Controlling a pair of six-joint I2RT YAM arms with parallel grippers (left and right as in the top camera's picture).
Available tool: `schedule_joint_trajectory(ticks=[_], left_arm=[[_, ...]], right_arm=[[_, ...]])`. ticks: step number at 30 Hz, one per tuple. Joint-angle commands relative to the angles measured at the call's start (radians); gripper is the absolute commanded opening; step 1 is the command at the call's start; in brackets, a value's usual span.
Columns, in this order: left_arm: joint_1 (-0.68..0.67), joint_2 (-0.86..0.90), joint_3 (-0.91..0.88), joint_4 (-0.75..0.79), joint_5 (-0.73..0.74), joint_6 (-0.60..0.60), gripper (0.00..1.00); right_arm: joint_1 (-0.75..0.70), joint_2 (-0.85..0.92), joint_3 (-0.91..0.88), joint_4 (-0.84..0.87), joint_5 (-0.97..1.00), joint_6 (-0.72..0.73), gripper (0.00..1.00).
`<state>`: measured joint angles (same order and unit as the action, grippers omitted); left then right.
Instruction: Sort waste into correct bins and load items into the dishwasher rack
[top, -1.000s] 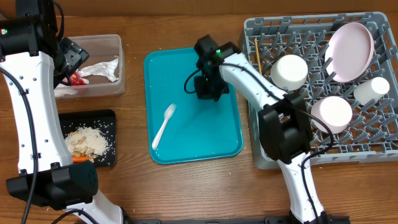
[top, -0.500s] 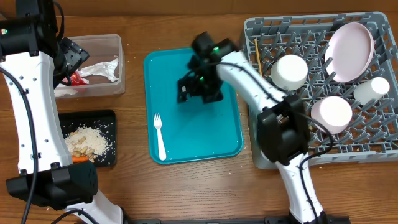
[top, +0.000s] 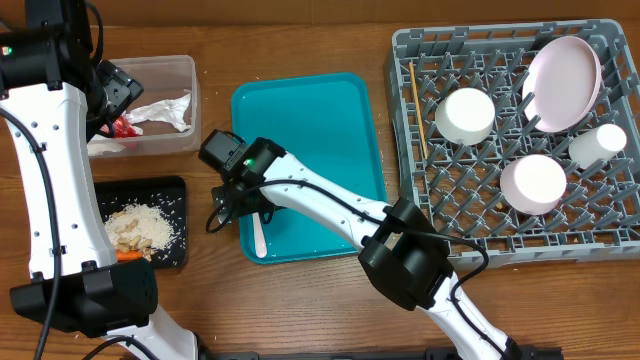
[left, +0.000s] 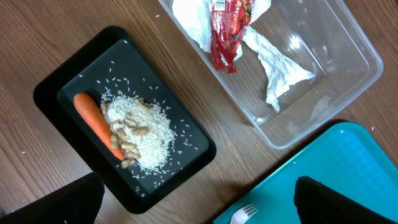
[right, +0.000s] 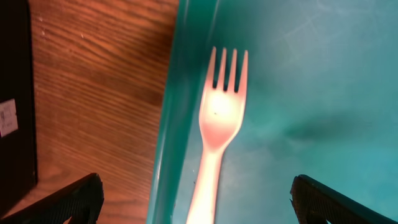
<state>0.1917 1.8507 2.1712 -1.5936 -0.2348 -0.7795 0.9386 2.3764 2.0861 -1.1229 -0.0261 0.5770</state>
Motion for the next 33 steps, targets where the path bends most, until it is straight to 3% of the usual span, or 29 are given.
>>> schedule_joint_trajectory(ticks=[1,8,16,22,24,27,28,30,33], left_arm=[[0.004,0.006,0.003,0.001,-0.003,-0.006,1.0],[0.004,0.006,0.003,0.001,-0.003,-0.006,1.0],[0.004,0.006,0.003,0.001,-0.003,-0.006,1.0],[0.004,0.006,0.003,0.001,-0.003,-0.006,1.0],[0.004,0.006,0.003,0.001,-0.003,-0.006,1.0],[0.004,0.006,0.003,0.001,-0.003,-0.006,1.0],[0.005,0.006,0.003,0.001,-0.003,-0.006,1.0],[0.005,0.006,0.003,0.001,-0.003,-0.006,1.0],[0.004,0.006,0.003,0.001,-0.003,-0.006,1.0]], right_arm=[[-0.006,0.007,-0.005,-0.001,0.087,0.061,1.0],[-0.008,0.008,-0.087,0.056,0.118,0.095,0.82],[-0.008,0.008,-0.152,0.079,0.115,0.105,0.33],[-0.006,0.008,-0.179,0.088,0.071,0.105,0.32],[-0.006,0.008,-0.19,0.089,0.064,0.107,0.22],[-0.007,0.008,-0.201,0.078,0.032,0.122,0.2],[-0.007,0.008,-0.201,0.061,0.029,0.14,0.2],[-0.007,0.008,-0.201,0.04,0.02,0.143,0.31],[-0.007,0.008,-0.201,0.029,0.021,0.142,0.32]])
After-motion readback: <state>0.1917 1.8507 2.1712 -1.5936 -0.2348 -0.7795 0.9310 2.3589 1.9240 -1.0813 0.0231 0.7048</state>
